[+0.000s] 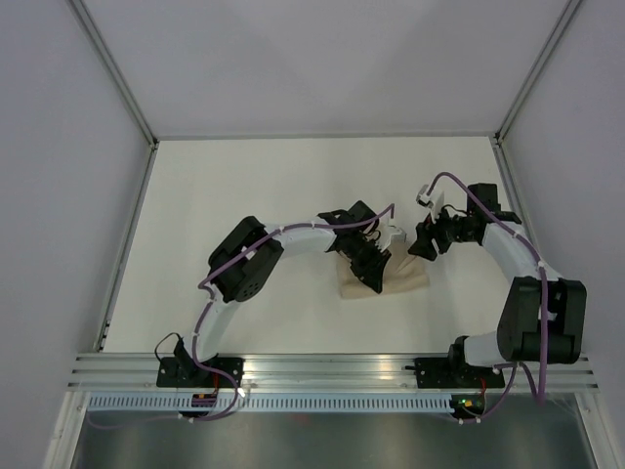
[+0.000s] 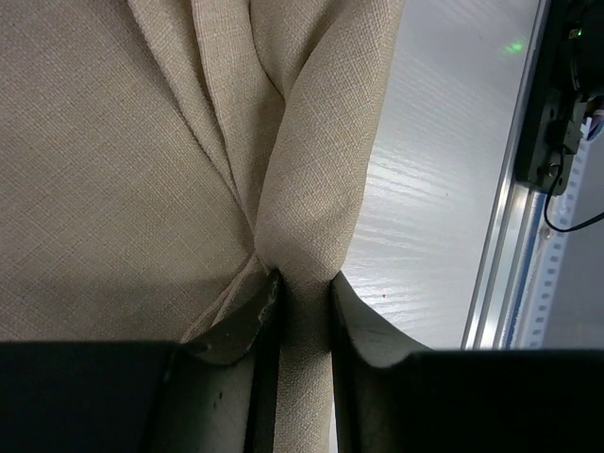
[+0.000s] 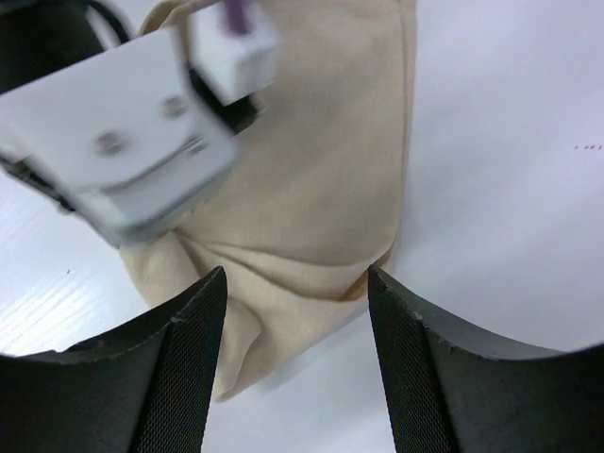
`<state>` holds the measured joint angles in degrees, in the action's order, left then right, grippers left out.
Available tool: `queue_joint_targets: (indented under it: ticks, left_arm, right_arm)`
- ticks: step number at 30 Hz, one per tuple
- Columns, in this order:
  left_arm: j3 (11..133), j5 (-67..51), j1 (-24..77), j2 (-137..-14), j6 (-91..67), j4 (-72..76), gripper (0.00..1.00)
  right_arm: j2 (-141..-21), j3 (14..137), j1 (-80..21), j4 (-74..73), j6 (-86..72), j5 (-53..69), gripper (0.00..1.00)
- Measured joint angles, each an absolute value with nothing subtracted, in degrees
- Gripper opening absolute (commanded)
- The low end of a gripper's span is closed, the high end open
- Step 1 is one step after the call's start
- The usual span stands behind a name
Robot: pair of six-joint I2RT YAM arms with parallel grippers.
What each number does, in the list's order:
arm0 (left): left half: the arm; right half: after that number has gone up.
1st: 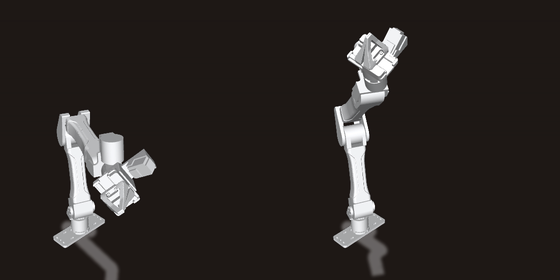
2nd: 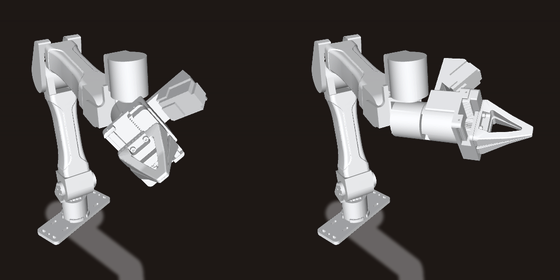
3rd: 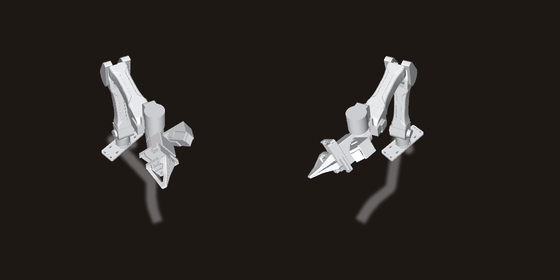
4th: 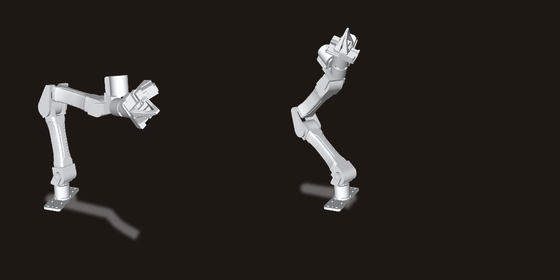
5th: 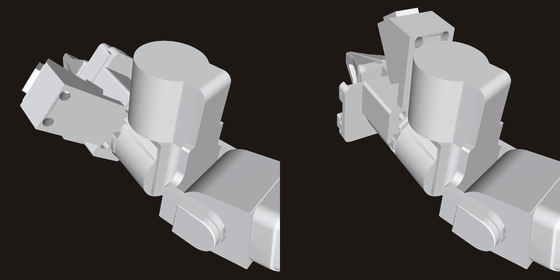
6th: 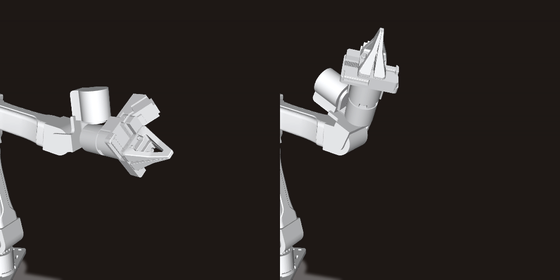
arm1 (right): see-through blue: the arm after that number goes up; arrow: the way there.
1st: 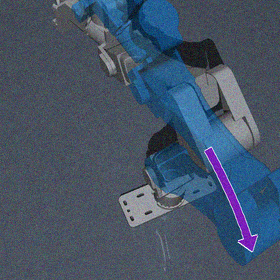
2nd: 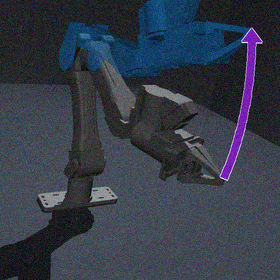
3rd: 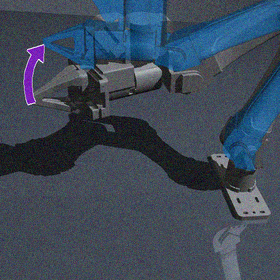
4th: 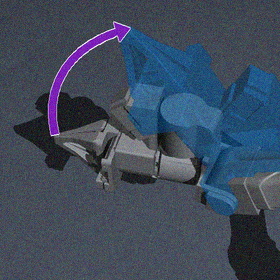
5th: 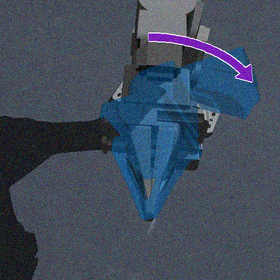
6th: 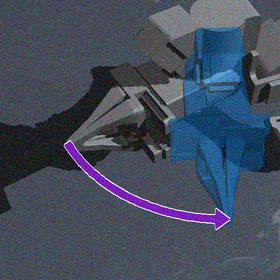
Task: Fold the napkin, place the utensils inside, and roll it up
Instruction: Roll the napkin with the utensil
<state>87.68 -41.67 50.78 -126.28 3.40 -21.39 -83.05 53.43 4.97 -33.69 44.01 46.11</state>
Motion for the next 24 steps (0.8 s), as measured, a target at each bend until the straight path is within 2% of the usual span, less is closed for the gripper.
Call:
queue_joint_targets:
  ticks: [6,12,24]
  left_arm:
    - [93.7,-45.2,49.7,-130.3,1.8,-27.9,0.02]
    - [97.0,-49.6,48.0,-133.4,-0.8,-30.9,0.03]
    - [102.1,-53.8,46.3,-137.5,-3.4,-36.6,0.03]
  right_arm:
    - [-74.2,47.7,4.8,-39.2,52.2,46.2,0.71]
    - [-71.9,45.0,1.4,-42.3,58.6,44.6,0.73]
    - [-69.6,37.8,-15.4,-33.8,59.7,34.7,0.74]
